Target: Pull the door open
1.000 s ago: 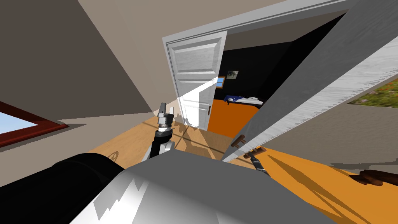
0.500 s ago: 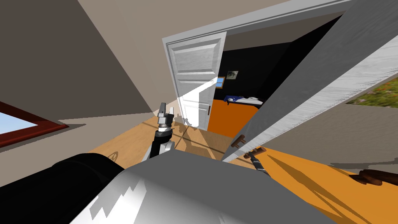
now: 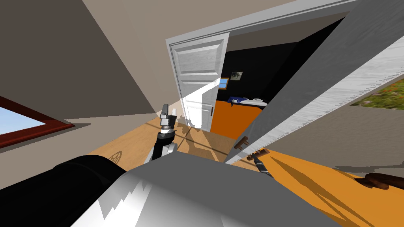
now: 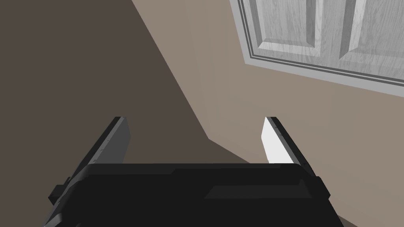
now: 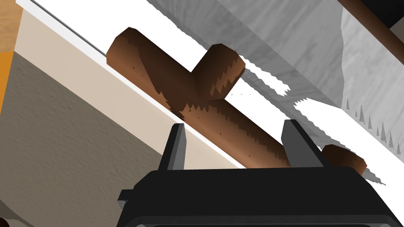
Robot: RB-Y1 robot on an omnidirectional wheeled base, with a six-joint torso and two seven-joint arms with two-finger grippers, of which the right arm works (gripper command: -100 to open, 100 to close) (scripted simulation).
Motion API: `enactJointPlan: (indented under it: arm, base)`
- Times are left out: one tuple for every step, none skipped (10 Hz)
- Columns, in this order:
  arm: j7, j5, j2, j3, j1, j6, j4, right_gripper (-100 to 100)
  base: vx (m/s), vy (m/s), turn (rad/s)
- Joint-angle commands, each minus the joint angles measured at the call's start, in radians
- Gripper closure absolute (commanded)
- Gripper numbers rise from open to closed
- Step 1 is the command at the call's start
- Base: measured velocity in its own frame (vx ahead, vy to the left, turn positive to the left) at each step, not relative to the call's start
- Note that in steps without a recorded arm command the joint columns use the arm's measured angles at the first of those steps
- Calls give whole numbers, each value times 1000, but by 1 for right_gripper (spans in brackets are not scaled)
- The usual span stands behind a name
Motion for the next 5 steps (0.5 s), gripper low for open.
enactJointPlan:
  arm:
    - [-35,-9,7,-1,-4,6,-5,100]
    - [-35,-9,7,-1,-4,6,-5,100]
    - [-35,-9,7,-1,-4,6,-5,100]
    - [-35,-9,7,-1,-4,6,-5,100]
    - [-35,-9,7,-1,-4,6,-5,100]
  base:
    - [-32,-56,16]
    - [-15,-23,2]
    - [-7,1,-1]
    - [2,8,-7]
    - [4,5,-6]
